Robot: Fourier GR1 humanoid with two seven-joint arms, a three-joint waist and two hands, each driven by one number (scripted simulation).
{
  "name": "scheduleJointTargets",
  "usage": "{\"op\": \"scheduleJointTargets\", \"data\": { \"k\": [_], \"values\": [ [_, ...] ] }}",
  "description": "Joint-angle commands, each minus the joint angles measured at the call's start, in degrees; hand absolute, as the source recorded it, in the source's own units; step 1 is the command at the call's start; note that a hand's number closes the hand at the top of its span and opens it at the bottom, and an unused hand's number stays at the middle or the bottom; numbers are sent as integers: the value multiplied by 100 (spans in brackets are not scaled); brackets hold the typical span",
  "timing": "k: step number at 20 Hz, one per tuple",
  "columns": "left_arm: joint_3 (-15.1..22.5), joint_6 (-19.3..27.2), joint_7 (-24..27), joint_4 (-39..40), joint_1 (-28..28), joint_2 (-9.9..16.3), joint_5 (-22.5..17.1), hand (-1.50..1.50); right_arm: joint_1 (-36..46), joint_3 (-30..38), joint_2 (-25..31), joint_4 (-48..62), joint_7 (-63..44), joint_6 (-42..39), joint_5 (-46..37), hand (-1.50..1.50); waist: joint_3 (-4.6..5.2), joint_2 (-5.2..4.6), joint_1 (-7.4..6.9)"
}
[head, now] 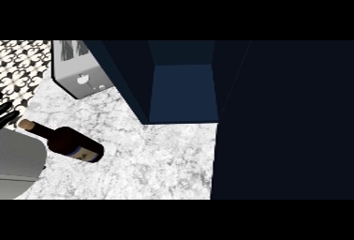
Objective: Pick up the wine, place it into the cabinet and close the cabinet
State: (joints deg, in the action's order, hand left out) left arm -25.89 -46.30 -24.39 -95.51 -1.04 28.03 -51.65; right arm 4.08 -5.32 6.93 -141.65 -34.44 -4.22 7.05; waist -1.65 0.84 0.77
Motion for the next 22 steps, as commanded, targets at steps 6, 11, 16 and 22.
{"op": "scheduleJointTargets", "data": {
  "k": [6, 11, 16, 22],
  "values": [
    [48, -414, 410, 863, -71, -518, 440, -150, -24, -138, -121, -428, -181, 41, 230, -150, 176, -95, 92],
    [-139, -653, 775, 1399, -191, -688, 948, -150, 48, -132, -168, -240, -93, 40, 194, -150, 183, -123, 125],
    [37, -757, 989, 1474, -274, -1013, 1470, -150, 70, -116, -151, -379, -154, 12, 306, -150, 184, -124, 186],
    [-161, -1109, 1292, 2026, -378, -808, 1619, -150, -59, -104, -144, -472, -213, 34, 194, -150, 180, -106, 133]
  ]
}}
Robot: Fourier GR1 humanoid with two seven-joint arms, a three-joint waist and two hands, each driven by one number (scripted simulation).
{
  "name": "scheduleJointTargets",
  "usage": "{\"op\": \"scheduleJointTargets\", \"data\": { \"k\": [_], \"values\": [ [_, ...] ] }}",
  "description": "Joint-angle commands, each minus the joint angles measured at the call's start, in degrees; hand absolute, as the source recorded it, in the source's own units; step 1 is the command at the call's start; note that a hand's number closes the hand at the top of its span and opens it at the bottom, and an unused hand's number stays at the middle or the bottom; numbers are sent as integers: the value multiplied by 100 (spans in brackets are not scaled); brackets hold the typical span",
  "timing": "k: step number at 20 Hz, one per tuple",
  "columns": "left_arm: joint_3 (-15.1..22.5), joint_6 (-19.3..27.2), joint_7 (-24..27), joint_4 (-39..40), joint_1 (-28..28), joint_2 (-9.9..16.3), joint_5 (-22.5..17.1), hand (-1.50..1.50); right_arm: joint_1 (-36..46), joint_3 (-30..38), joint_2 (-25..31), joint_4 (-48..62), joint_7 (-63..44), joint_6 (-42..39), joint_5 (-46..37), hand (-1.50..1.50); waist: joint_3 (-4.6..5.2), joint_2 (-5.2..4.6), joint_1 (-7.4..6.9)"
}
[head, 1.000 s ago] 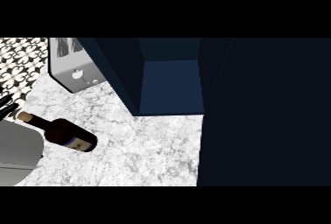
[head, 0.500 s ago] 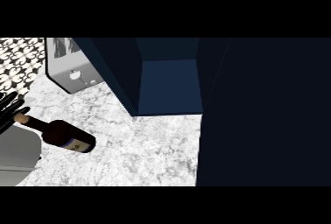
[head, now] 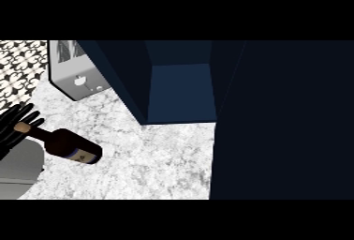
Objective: Pick up the wine, place it into the cabinet and close the cabinet
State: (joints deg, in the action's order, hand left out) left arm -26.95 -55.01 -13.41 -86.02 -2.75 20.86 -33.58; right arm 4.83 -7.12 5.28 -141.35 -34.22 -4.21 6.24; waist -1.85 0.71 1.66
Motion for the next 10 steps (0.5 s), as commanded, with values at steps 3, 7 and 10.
{"op": "scheduleJointTargets", "data": {
  "k": [3, 7, 10],
  "values": [
    [-46, -186, 447, 1076, -241, -379, 222, -150, -20, -93, -2, -391, -202, 1, 178, -150, 211, -108, 77],
    [18, -238, 661, 947, -98, -627, 630, -150, -110, -105, -69, -541, -237, 80, 156, -150, 212, -93, 109],
    [-86, -703, 1209, 1796, -383, -481, 1129, -150, -157, 93, 0, -668, -336, 50, 357, -150, 202, -91, 9]
  ]
}}
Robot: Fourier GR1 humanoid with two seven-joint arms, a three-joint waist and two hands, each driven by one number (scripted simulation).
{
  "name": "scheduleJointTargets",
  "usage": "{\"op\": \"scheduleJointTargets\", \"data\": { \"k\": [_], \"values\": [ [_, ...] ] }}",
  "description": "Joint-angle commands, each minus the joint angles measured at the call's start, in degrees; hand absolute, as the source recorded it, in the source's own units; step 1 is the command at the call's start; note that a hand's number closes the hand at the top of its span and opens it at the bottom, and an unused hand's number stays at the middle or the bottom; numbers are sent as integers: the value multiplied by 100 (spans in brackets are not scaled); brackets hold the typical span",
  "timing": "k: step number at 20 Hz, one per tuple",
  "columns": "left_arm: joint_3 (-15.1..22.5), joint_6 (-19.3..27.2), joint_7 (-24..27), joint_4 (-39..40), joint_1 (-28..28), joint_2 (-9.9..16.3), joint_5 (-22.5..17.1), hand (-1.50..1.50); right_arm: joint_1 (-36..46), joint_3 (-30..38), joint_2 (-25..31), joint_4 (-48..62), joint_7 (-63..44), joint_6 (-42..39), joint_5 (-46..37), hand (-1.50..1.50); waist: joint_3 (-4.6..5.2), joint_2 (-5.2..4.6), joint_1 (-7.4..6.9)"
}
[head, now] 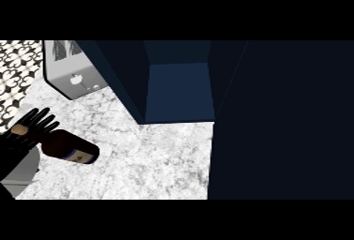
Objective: Pick up the wine, place it into the cabinet and close the cabinet
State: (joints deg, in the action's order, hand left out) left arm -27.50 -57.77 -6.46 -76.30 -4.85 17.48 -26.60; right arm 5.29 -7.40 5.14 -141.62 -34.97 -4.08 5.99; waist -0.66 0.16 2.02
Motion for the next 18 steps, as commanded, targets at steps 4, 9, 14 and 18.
{"op": "scheduleJointTargets", "data": {
  "k": [4, 9, 14, 18],
  "values": [
    [-23, -316, 1171, 1674, -872, -9, 1194, -150, -596, -85, -52, -762, -72, -94, 282, -150, 75, -31, -58],
    [272, -196, 2286, 2034, -713, -249, 2150, -150, -203, 167, 28, -578, -244, 20, 243, -150, 76, -30, -119],
    [262, -374, 2967, 3199, -1149, 400, 2433, -150, -269, 161, 5, -539, -93, -52, 242, -150, 80, -43, -87],
    [533, -205, 3333, 3355, -1135, 231, 2627, -150, -79, 355, 109, -475, -171, -129, 464, -150, 82, -48, -84]
  ]
}}
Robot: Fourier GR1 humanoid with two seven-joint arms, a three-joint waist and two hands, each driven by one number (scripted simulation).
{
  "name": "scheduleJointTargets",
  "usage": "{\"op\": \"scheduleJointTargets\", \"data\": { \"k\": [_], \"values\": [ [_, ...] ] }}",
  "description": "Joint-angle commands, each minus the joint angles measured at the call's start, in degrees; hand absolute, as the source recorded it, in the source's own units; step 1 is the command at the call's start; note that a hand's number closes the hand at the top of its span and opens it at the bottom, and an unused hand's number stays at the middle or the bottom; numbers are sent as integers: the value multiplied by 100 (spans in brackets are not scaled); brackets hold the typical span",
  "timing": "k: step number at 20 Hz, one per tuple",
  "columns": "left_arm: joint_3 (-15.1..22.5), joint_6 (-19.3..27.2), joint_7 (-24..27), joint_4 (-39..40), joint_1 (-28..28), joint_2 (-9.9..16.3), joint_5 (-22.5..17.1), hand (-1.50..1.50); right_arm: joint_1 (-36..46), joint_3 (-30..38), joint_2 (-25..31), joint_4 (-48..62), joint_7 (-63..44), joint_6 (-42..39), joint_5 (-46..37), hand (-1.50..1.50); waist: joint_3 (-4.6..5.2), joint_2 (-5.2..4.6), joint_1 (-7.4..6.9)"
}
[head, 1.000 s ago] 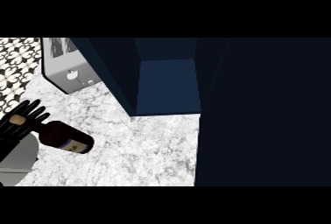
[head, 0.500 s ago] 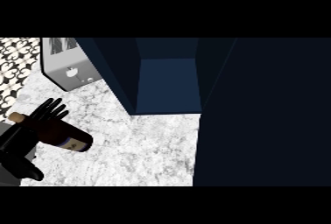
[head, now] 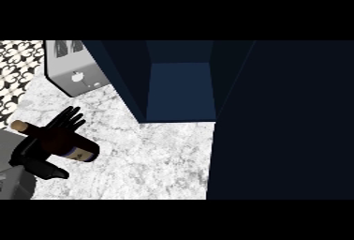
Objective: Pick up the wine, place it into the cabinet and close the cabinet
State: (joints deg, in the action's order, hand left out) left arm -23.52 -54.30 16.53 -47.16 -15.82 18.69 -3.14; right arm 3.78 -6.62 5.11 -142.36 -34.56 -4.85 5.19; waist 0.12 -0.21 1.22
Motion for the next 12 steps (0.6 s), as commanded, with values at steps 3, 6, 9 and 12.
{"op": "scheduleJointTargets", "data": {
  "k": [3, 6, 9, 12],
  "values": [
    [238, -456, 963, 511, -227, 40, 172, -150, 24, 334, 118, -408, -253, -53, 525, -150, -3, 4, -27],
    [262, -336, 1340, 626, -28, -47, 177, -150, -413, 190, 42, -767, -268, -81, 553, -150, -1, 11, 18],
    [416, -569, 1093, 818, -215, -37, 63, 150, 146, 128, 18, -559, -596, 83, 428, -150, 2, 11, -23],
    [640, -733, 1003, 598, -121, -225, -35, 150, -46, 211, -9, -517, -323, -22, 417, -150, -4, 25, -30]
  ]
}}
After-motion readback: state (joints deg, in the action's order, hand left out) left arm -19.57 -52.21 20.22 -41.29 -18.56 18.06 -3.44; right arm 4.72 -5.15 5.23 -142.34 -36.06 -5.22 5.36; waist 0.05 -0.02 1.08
